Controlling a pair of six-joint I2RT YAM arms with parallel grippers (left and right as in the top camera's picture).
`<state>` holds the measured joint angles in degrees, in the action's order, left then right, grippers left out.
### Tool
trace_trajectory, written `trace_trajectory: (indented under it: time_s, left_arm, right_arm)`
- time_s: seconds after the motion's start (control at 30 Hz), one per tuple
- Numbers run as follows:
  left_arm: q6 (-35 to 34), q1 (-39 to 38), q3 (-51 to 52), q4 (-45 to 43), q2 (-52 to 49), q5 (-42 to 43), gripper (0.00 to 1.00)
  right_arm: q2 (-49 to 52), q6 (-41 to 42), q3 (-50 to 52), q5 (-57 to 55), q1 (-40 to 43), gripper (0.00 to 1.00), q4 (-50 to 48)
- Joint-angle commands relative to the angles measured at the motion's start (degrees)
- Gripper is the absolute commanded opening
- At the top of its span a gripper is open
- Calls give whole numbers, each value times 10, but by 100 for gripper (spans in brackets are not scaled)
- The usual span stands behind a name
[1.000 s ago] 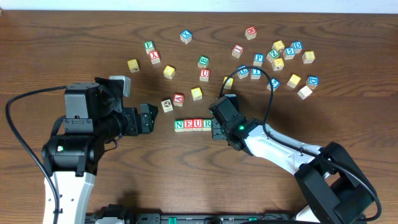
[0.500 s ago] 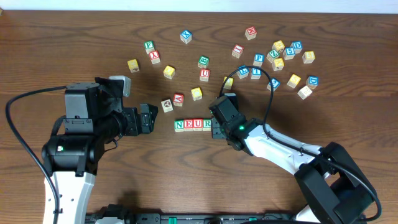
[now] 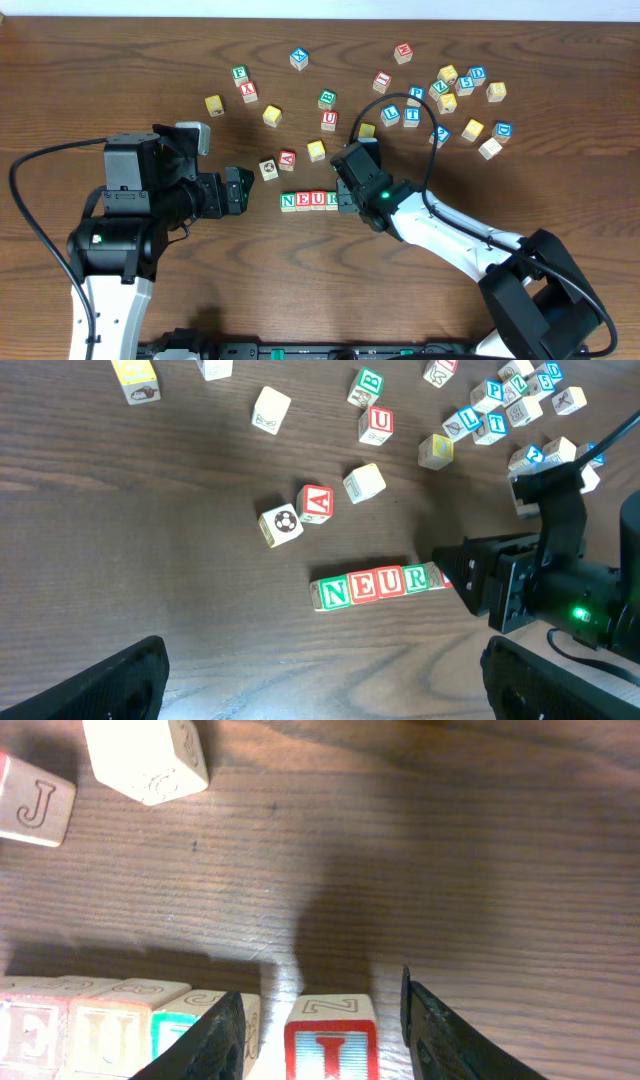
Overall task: Spell out NEURIPS
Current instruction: 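Open the right gripper and release the I block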
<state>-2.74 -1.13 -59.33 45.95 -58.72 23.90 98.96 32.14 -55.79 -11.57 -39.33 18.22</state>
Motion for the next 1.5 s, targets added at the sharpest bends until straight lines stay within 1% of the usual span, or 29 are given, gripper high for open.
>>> trace_trajectory:
  time_s: [0.0, 0.07, 0.13, 0.23, 0.37, 0.43, 0.5, 0.63, 0.8, 1.1, 1.37, 1.47]
  left_arm:
    - [6, 3, -8, -1, 4, 5, 98]
    - [6, 3, -8, -1, 4, 5, 98]
    - [6, 3, -8, -1, 4, 5, 98]
    - [6, 3, -8, -1, 4, 5, 98]
    - [6, 3, -8, -1, 4, 5, 98]
    - [6, 3, -8, -1, 4, 5, 98]
    - [6, 3, -8, -1, 4, 5, 98]
    - [6, 3, -8, -1, 4, 5, 98]
    - [6, 3, -8, -1, 4, 5, 98]
    - [6, 3, -8, -1, 4, 5, 98]
    - [6, 3, -8, -1, 4, 5, 98]
    - [6, 3, -8, -1, 4, 5, 98]
  right_arm:
    - [-13, -9, -28, -43, 0, 44, 16]
    - [-13, -9, -36, -68, 0, 43, 28]
    - [-13, 5, -39, -99, 0, 39, 43]
    - [-13, 29, -40, -126, 0, 28, 72]
    - [-13, 61, -40, -124, 0, 12, 116]
    - [-13, 80, -40, -115, 0, 6, 142]
    - [-13, 90, -40, -98, -1, 4, 161]
    - [-12, 116, -39, -65, -4, 2, 189]
    - [-12, 145, -27, -44, -21, 1, 188]
    - [-11, 145, -25, -71, -46, 2, 150]
    - [-4, 144, -25, -83, -46, 1, 148]
    - [-5, 127, -25, -77, -46, 1, 139]
